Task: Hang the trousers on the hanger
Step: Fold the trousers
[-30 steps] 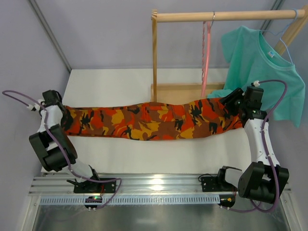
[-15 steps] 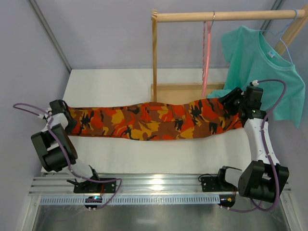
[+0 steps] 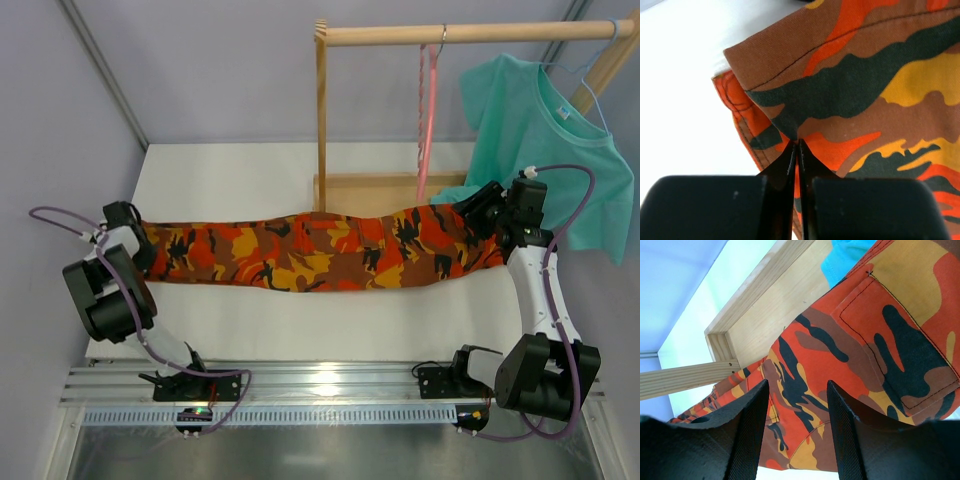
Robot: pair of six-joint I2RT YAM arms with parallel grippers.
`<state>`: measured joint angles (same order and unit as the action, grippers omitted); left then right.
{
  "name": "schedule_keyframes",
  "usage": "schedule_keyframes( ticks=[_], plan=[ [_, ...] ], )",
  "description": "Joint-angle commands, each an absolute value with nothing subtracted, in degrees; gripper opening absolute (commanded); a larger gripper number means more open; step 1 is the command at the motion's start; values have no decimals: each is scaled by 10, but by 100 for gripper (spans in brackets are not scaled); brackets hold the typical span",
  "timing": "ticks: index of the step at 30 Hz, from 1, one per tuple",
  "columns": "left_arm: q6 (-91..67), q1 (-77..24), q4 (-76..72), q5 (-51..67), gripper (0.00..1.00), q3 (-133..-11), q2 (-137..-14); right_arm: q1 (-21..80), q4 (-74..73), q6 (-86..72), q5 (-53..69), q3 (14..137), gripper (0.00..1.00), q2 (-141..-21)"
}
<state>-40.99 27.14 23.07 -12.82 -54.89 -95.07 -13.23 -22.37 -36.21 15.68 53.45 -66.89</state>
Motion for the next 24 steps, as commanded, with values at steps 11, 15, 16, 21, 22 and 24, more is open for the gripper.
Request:
schedule_keyframes(
  ticks=[11,15,16,21,22,24],
  plan=[
    [-341,217,392,-316,0,-663,-948,-128,-192,-353,159,530,53,-690],
    [-330,207,389,-321,0,-685,-967,-129,-190,-349,161,526,53,-695],
    [-325,207,384,-318,0,-694,-981,-129,-190,-347,161,526,53,-695],
    [-320,195,427,-378,0,-742,-1004,-129,-192,-344,158,532,53,-696],
    [-323,193,433,-389,0,-746,-999,-129,-191,-344,158,533,53,-697],
    [-322,190,435,-392,0,-740,-980,-129,-186,-346,160,532,53,-700]
  ],
)
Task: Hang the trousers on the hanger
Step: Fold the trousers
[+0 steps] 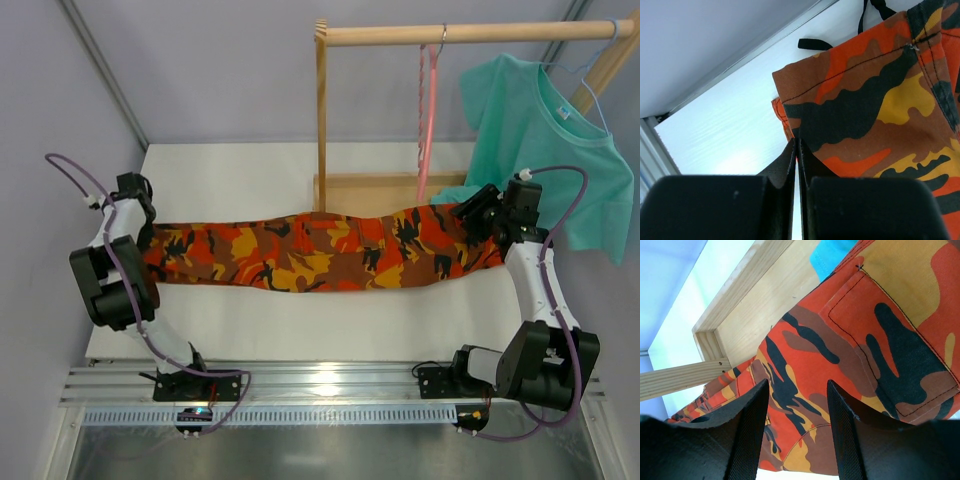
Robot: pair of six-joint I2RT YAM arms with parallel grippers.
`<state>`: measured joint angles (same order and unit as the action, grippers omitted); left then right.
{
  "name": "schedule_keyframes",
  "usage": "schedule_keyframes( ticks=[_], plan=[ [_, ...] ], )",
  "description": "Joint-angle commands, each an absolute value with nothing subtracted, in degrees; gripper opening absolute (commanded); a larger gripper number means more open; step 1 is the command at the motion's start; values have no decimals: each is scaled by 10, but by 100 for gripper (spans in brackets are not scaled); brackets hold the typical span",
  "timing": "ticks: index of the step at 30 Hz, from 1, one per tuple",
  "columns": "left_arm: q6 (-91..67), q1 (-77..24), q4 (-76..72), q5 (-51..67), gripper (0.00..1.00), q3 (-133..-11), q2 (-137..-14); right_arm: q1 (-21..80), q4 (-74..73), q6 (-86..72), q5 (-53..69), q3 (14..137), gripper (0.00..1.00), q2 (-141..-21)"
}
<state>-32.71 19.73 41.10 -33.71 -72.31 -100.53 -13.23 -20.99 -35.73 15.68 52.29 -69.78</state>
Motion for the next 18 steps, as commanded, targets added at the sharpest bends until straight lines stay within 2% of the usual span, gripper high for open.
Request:
schedule_keyframes(
  ticks=[1,8,18],
  plan=[
    [-320,187,432,-392,0,-736,-973,-129,-186,-347,161,533,53,-701],
    [-302,179,417,-385,0,-705,-951,-129,-190,-340,167,533,53,-704],
    [-275,171,374,-281,0,-838,-1064,-129,-191,-342,169,540,53,-705]
  ],
)
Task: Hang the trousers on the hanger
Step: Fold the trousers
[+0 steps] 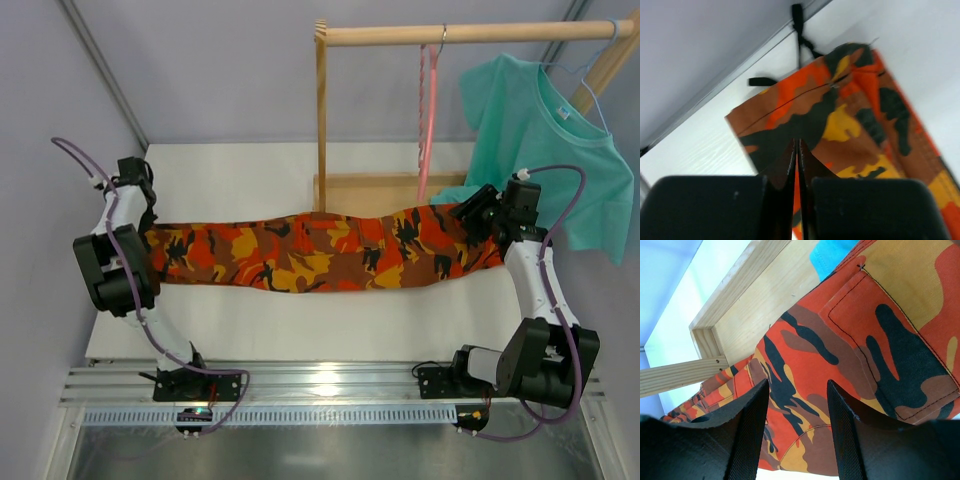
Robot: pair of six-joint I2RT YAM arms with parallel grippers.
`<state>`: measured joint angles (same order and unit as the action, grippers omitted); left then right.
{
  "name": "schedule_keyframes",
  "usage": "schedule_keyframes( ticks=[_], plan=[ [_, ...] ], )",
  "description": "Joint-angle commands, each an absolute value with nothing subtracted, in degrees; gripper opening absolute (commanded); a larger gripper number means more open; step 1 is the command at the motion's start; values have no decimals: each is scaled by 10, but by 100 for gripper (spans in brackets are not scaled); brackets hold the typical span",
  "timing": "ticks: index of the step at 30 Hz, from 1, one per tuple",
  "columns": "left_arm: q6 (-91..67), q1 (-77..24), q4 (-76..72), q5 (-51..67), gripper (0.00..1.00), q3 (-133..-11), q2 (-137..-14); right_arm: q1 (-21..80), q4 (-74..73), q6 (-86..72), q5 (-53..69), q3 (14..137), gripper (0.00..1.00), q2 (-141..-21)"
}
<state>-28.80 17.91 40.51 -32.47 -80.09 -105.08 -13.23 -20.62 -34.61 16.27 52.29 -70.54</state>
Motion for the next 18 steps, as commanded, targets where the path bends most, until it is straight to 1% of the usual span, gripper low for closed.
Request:
schedule_keyframes(
  ticks=[1,4,7,8,11,12,14,15,16,18],
  plan=[
    [-277,168,370,-270,0,-849,-1077,-129,-186,-345,169,541,53,-706],
    [-280,163,345,-204,0,-861,-1106,-129,-185,-349,170,547,53,-710],
    [-281,163,354,-189,1,-866,-1116,-129,-186,-345,171,548,53,-711],
    [-281,163,356,-192,0,-861,-1102,-128,-187,-344,171,547,53,-712],
    [-285,163,351,-231,9,-815,-1057,-129,-188,-335,167,542,53,-709],
    [-287,165,347,-240,14,-780,-1021,-129,-188,-336,170,543,53,-713],
    [-300,180,341,-250,17,-753,-995,-129,-187,-335,178,542,53,-718],
    [-307,187,343,-246,24,-740,-978,-129,-185,-335,185,541,53,-719],
    [-327,198,345,-238,25,-719,-972,-128,-178,-332,202,539,53,-721],
    [-341,227,340,-194,25,-693,-957,-106,-161,-295,230,529,53,-723]
  ],
)
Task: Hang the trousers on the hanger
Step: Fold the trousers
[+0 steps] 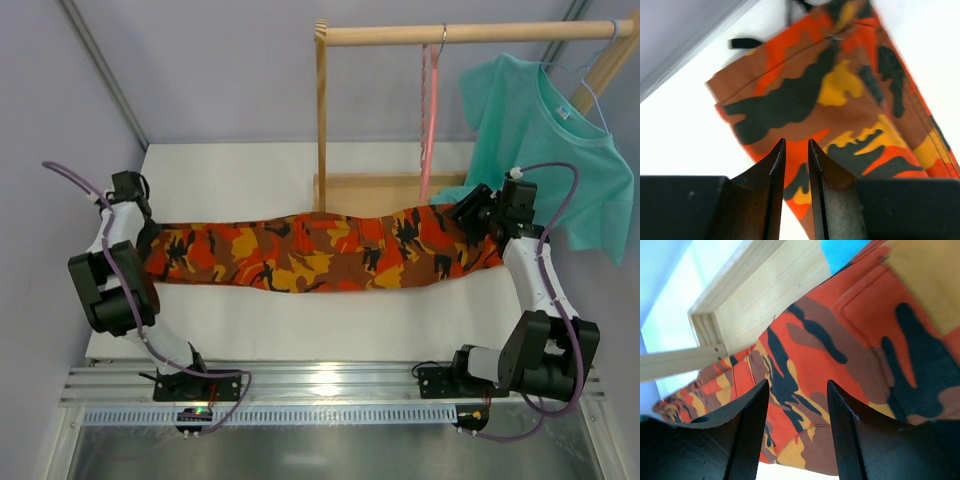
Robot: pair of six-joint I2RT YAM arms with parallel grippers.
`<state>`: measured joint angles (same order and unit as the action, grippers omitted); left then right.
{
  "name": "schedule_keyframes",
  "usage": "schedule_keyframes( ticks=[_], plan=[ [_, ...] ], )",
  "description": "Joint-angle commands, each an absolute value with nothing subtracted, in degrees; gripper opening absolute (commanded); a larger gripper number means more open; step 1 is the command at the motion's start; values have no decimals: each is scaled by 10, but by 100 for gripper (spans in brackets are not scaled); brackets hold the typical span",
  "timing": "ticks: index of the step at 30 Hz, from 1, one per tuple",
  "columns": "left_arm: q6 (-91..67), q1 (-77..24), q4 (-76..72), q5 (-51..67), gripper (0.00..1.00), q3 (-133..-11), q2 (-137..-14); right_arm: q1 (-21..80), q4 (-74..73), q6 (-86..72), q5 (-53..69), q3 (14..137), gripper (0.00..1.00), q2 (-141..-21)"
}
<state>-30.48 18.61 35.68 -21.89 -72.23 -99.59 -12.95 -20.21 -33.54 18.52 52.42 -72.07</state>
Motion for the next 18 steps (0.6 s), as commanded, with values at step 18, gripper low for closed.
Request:
schedule_keyframes(
  ticks=[18],
  plan=[
    [-379,265,330,-72,40,-534,-831,423,-143,-128,42,620,51,-780]
  ],
)
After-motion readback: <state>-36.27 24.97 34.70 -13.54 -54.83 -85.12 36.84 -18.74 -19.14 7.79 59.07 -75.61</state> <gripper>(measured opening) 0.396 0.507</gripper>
